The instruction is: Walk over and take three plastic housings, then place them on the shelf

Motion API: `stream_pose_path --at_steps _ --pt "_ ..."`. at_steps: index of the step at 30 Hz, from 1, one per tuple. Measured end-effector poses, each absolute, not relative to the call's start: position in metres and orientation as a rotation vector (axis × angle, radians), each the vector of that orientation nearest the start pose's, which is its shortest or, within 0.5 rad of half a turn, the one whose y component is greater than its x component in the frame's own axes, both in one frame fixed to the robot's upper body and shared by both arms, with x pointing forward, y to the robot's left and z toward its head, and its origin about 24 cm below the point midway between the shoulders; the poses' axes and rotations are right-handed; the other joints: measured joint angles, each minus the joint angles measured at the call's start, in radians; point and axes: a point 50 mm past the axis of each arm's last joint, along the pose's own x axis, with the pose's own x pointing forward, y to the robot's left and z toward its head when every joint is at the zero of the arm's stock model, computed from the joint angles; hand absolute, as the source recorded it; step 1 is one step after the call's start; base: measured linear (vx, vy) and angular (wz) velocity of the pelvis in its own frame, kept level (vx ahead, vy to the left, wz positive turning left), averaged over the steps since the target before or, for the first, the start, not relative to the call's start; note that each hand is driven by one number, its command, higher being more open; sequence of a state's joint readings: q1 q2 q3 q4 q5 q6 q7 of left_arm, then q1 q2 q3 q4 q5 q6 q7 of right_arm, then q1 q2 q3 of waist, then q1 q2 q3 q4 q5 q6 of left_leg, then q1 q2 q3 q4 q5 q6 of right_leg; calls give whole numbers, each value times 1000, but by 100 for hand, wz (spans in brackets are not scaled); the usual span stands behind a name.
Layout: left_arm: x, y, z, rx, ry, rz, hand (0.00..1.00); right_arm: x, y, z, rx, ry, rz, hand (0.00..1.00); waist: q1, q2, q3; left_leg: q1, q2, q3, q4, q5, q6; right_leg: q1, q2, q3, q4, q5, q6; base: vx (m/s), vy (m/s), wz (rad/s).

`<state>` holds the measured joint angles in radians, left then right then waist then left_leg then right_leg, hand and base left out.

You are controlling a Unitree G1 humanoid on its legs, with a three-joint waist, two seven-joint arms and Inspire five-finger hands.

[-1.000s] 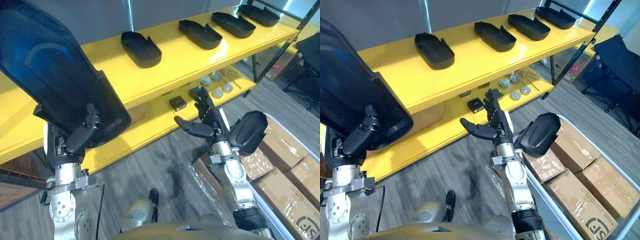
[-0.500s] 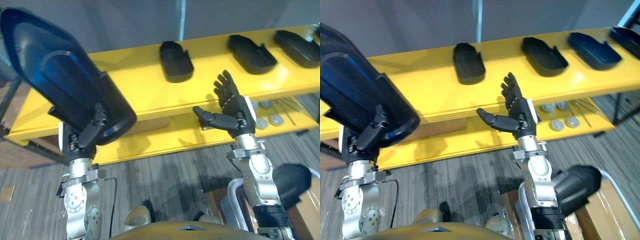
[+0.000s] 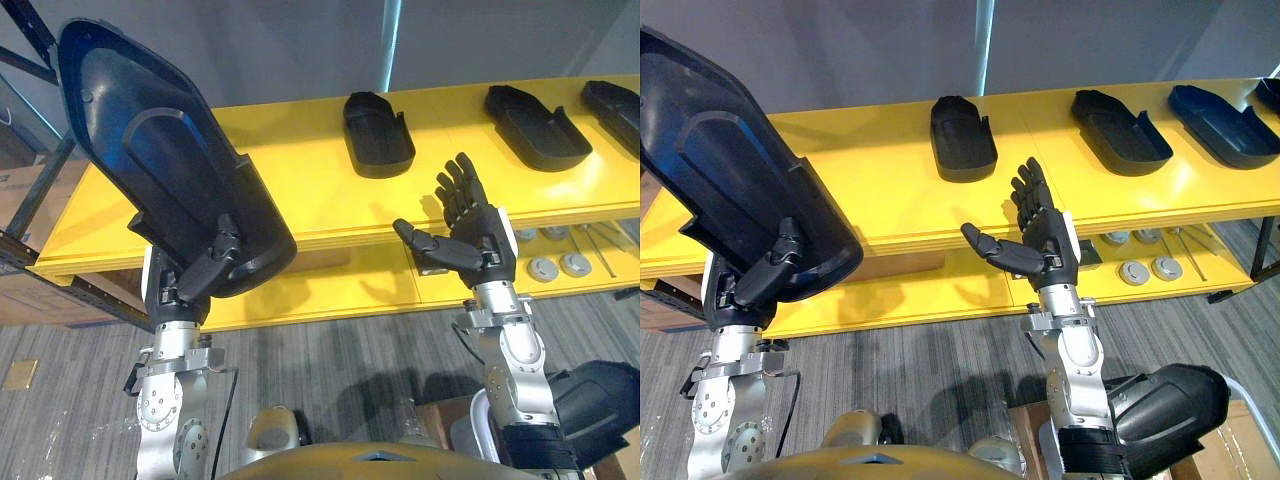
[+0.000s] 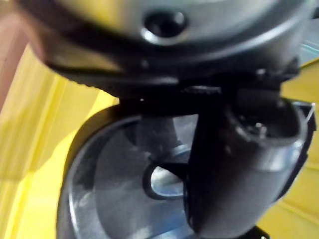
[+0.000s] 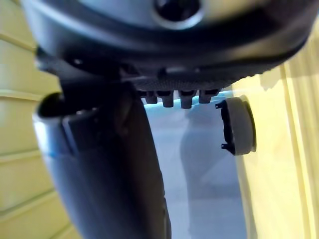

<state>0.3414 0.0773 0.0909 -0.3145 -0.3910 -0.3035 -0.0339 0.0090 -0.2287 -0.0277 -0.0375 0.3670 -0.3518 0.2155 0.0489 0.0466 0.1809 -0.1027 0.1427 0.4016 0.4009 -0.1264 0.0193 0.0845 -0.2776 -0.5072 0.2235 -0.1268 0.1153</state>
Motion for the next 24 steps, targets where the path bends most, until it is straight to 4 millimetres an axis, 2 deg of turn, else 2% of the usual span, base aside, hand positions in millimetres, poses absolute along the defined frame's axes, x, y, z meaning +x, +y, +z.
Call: stream_pose_path --at_steps 2,3,4,8,10,11,15,20,24 --pt "185 199 74 -213 -308 156 0 251 -184 99 90 -435 208 100 -8 5 1 -9 -34 -65 -66 38 -24 -59 -17 22 31 -1 -2 -183 17 -18" --pt "186 195 72 -219 -296 138 0 252 -181 101 94 -444 220 100 -11 8 1 17 -54 -92 -130 48 -43 -78 -28 40 45 3 5 -139 27 -31" --pt "186 192 70 -217 -275 112 0 252 -178 100 97 -441 225 100 -16 19 -3 63 -69 -83 -206 44 -47 -80 -33 54 54 7 11 -78 48 -29" --pt "187 192 71 -126 -236 72 0 244 -173 98 126 -434 201 100 -26 9 -3 112 -119 -42 -258 42 -29 -82 -74 88 62 32 32 -42 111 -23" --pt "186 201 74 -78 -233 67 0 242 -166 95 143 -425 213 100 -27 2 -7 114 -132 -20 -286 48 -16 -108 -85 90 63 48 15 -46 130 -27" --pt "186 208 76 -50 -228 73 0 241 -162 92 155 -416 219 100 -27 -2 -7 114 -137 -9 -304 59 -10 -119 -85 87 53 63 8 -38 95 -25" --pt "186 219 78 -24 -213 110 0 238 -160 87 156 -386 237 100 -30 -4 -7 109 -139 -12 -320 77 -4 -96 -65 64 -15 102 20 1 23 0" --pt "189 215 89 -23 -241 99 0 238 -159 88 101 -384 262 100 -28 -5 -8 92 -127 -29 -348 104 -15 -92 -36 35 -59 119 22 19 -45 12" --pt "195 213 90 -50 -223 96 0 240 -159 90 100 -393 264 100 -31 -3 -9 98 -122 -28 -371 122 -18 -87 -30 28 -73 123 21 24 -21 2"
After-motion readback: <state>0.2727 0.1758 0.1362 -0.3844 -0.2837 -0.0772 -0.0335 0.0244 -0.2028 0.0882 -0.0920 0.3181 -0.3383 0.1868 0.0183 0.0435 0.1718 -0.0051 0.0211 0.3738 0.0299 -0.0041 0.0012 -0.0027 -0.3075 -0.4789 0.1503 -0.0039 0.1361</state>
